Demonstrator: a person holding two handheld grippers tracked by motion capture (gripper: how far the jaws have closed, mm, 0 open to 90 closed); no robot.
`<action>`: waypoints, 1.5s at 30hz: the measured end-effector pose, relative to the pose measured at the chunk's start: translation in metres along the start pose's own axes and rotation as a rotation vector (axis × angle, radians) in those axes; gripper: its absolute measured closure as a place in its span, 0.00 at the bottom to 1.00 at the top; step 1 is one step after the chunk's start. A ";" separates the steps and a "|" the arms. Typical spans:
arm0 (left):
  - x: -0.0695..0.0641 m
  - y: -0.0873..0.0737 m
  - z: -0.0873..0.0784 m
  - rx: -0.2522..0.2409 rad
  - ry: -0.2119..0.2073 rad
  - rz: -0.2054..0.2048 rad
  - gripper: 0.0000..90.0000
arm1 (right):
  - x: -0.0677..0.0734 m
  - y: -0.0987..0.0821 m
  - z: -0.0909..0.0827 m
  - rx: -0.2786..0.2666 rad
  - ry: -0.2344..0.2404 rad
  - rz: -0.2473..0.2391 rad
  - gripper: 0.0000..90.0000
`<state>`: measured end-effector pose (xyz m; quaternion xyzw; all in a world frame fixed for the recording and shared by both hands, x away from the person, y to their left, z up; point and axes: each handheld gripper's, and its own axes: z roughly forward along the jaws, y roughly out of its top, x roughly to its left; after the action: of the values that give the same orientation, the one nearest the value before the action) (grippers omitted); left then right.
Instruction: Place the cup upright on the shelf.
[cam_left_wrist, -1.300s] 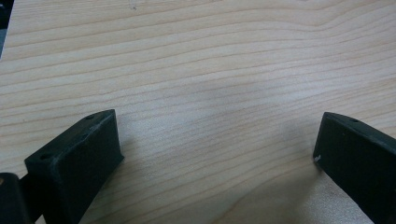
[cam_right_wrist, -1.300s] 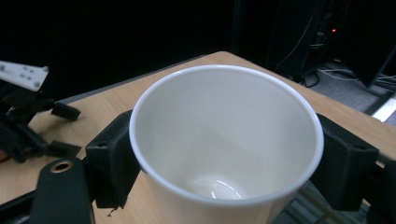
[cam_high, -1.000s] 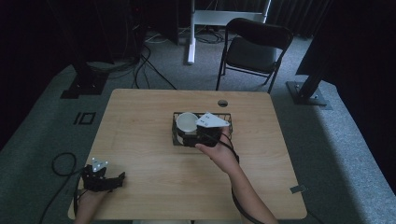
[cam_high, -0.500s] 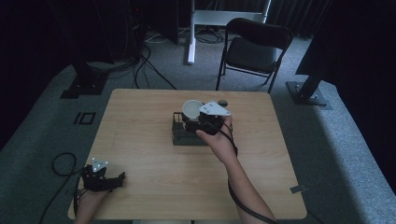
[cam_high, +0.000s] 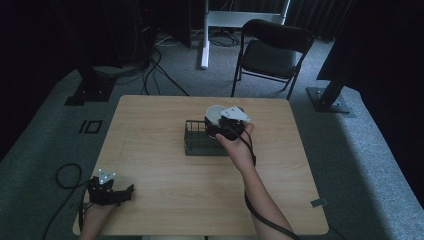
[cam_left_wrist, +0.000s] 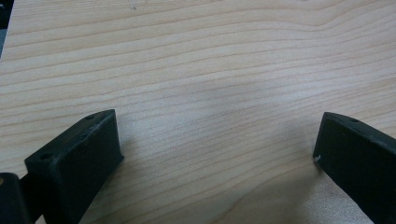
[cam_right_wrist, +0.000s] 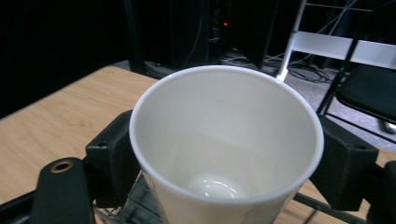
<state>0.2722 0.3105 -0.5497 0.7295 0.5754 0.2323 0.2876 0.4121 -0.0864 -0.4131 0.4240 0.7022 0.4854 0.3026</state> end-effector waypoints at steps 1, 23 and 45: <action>0.000 0.000 0.000 0.000 0.000 0.000 0.01 | -0.002 -0.002 0.000 0.006 -0.005 -0.004 0.22; 0.000 0.000 0.000 0.000 0.000 0.000 0.01 | -0.028 -0.034 0.011 0.083 -0.040 0.034 0.22; 0.000 0.000 0.000 0.000 0.000 0.000 0.01 | -0.026 -0.047 0.015 0.103 -0.027 0.023 0.22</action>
<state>0.2722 0.3104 -0.5497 0.7295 0.5755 0.2323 0.2875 0.4224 -0.1110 -0.4617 0.4535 0.7172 0.4462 0.2844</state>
